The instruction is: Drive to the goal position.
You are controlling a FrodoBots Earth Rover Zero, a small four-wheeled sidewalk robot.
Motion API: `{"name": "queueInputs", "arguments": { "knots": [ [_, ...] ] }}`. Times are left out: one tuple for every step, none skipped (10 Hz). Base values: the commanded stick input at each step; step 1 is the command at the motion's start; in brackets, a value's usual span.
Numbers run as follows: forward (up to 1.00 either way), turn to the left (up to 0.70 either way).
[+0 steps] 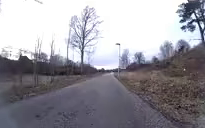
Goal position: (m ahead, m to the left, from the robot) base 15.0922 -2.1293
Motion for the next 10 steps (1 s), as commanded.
{"name": "queueInputs", "arguments": {
  "knots": [
    [0.5,0.0],
    [0.5,0.0],
    [0.5,0.0],
    [0.5,0.0],
    [0.5,0.0],
    [0.5,0.0],
    [0.5,0.0],
    [0.5,0.0],
    [0.5,0.0],
    [0.5,0.0]
  ]
}}
